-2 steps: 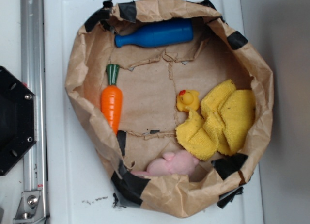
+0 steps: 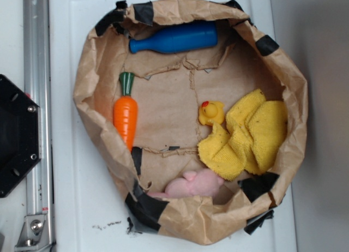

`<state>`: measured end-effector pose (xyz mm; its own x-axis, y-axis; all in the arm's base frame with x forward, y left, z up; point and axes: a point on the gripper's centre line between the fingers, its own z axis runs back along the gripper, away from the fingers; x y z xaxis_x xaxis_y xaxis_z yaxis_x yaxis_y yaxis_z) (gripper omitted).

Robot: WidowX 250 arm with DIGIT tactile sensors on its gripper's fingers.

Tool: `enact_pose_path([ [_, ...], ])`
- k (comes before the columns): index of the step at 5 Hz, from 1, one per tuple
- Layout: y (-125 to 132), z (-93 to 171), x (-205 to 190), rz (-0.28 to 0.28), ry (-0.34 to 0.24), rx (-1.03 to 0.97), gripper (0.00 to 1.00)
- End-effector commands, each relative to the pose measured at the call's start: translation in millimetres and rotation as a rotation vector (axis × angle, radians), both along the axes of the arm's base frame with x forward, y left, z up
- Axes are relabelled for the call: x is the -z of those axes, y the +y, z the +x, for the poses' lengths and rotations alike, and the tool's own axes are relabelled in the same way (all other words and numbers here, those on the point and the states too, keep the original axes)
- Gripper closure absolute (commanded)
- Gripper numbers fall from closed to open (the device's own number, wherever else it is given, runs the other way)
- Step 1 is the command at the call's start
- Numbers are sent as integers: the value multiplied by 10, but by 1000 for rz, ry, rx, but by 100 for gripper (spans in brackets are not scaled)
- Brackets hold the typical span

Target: Grab the yellow cloth.

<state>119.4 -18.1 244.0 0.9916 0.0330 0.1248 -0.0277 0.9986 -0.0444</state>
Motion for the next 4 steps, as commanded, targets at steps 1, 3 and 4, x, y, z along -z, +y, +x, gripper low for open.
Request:
enact_pose_path([
  [1,180,994,353,24,-165,28,0],
  [3,168,1800,1068,100,6,82,0],
  [4,131,1881,1389,132,91,92,0],
])
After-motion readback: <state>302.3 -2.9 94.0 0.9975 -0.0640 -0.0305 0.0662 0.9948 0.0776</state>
